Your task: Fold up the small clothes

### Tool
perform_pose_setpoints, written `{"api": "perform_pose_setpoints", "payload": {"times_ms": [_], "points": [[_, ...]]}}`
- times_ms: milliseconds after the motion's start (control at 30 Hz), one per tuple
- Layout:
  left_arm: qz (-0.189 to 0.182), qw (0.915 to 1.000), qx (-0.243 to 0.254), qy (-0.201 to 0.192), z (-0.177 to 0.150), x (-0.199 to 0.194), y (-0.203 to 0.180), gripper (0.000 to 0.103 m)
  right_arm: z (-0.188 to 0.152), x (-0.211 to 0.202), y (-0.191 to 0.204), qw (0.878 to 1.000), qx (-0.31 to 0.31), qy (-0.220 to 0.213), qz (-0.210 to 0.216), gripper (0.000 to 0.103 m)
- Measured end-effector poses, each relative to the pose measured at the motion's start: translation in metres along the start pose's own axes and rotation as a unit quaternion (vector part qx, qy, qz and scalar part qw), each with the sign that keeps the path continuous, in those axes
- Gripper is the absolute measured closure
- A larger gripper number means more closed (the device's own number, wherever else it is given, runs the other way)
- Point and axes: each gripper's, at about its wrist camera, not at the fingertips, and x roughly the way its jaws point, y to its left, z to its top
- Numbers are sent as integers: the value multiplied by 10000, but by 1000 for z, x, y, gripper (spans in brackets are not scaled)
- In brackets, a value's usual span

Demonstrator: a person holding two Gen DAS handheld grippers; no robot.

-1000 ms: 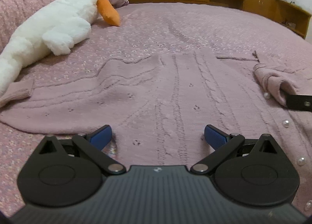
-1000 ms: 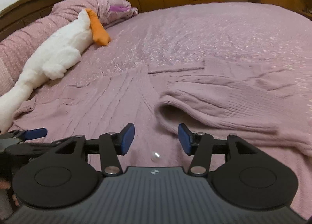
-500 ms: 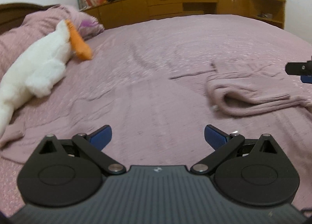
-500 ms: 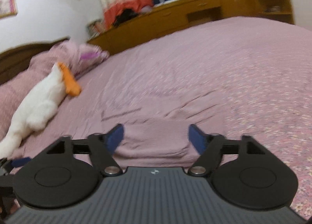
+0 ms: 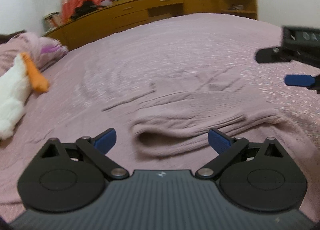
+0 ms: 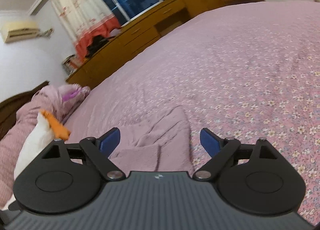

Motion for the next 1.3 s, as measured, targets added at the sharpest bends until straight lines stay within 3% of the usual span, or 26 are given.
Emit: {"api": "perform_pose_setpoints", "payload": {"times_ms": [333,400,600,733,800,900,1100,1300], "points": [[-664,9952,721,-62,9,26,-53,25,7,4,-11,9993,342,-120,-108,11],[-733,9943,776,-24,10,31,-58,36,5,5,-11,9991,404,-95,-130,11],[-1005,9939,397,210,18,48,-52,59,1,10,-13,9986,498,-25,-196,11],[-1071,9930,420,269,20,55,-53,67,0,8,-10,9989,413,-50,-202,11],[-1093,9925,512,215,21,54,-55,94,0,8,-10,9989,411,-40,-222,11],[-1135,9932,243,101,27,48,-44,94,-1,7,-11,9988,431,-9,-240,11],[-512,9957,-644,-426,46,21,13,94,-3,13,-12,9988,380,120,-292,11],[422,9816,-1711,-740,45,-14,91,94,-7,19,-6,9991,132,248,-330,11]]}}
